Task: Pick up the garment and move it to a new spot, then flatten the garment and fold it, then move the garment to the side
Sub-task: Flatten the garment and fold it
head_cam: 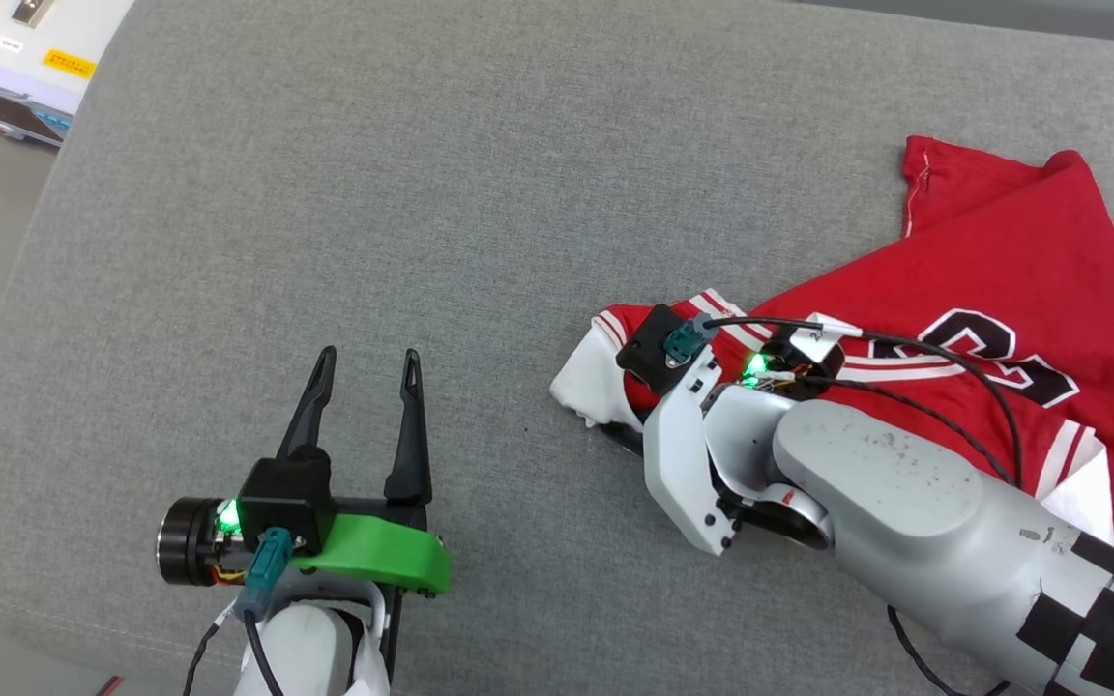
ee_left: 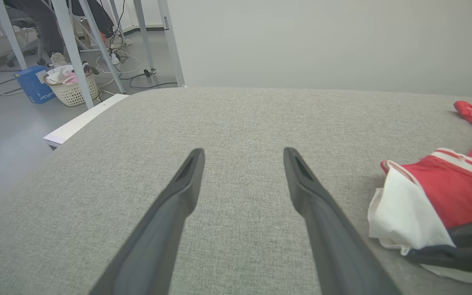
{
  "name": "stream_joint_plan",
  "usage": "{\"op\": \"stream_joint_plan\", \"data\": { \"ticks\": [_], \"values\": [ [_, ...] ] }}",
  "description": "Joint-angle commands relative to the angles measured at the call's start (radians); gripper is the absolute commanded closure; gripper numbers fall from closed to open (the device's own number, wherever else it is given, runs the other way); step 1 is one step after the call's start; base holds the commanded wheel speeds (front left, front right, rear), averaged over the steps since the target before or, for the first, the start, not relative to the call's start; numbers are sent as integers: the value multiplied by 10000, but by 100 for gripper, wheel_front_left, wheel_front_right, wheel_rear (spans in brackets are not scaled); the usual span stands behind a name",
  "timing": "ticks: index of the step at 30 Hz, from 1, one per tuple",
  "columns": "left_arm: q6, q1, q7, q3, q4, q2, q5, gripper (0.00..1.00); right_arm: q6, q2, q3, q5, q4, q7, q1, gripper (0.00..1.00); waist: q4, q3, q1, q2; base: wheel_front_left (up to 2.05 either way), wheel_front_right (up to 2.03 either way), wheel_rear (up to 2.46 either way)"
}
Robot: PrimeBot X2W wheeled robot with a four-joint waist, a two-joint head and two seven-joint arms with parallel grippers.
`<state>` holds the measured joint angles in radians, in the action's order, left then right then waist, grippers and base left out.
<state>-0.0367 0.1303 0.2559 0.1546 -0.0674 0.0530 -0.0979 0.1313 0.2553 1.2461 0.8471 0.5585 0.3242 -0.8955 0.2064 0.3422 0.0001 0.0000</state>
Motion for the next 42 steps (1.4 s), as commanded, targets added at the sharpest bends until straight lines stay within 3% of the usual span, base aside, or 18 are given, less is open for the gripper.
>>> {"op": "stream_joint_plan", "data": {
  "ticks": [1,2,3,4,9,15,23,27,31,33,38,42],
  "values": [
    [-74,147,59,-25,-35,-28,-41,0,-6,-121,233,187,222,-154,171,100,-45,-108,-1,0,0,0,0],
    [-84,115,59,-58,-54,-28,-34,0,-6,-127,259,225,210,-408,164,87,-82,-190,-1,0,0,0,0],
    [-85,84,59,-86,-69,-28,-24,0,-6,-108,271,258,168,-653,147,57,-114,-261,-1,0,0,0,0],
    [-76,42,59,-124,-77,-28,0,0,-6,-70,280,307,94,-1021,130,0,-163,-370,-1,0,0,0,0],
    [-25,-220,59,-353,-64,-28,140,0,-6,394,230,407,-540,-2824,183,0,-411,-934,-1,0,0,0,0],
    [46,-653,59,-704,66,-28,314,0,-6,1506,-537,413,-1815,-4207,954,0,-803,-1498,-1,0,0,0,0],
    [245,-986,59,-976,195,-15,540,0,-6,2623,-2761,-133,-2999,-4843,2782,0,-1237,-1945,-1,0,0,0,0],
    [317,-1102,59,-1059,239,-13,610,0,-6,2912,-4414,-542,-3481,-5052,3948,0,-1351,-2159,-1,0,0,0,0],
    [352,-1275,59,-1142,285,-11,656,0,-6,2782,-6757,-1375,-3786,-5441,5271,0,-1479,-2349,-1,0,0,0,0],
    [369,-1362,59,-1171,311,-11,673,0,-6,2662,-7923,-2351,-3886,-5561,5901,0,-1537,-2426,-1,0,0,0,0],
    [423,-1549,59,-1201,352,-8,727,0,-6,1494,-10502,-4323,-4510,-5673,7609,0,-1651,-2629,-1,0,0,0,0],
    [465,-1632,59,-1175,403,-2,779,0,-6,428,-11877,-5286,-5097,-5719,8736,0,-1690,-2740,-1,0,0,0,0]
  ]
}}
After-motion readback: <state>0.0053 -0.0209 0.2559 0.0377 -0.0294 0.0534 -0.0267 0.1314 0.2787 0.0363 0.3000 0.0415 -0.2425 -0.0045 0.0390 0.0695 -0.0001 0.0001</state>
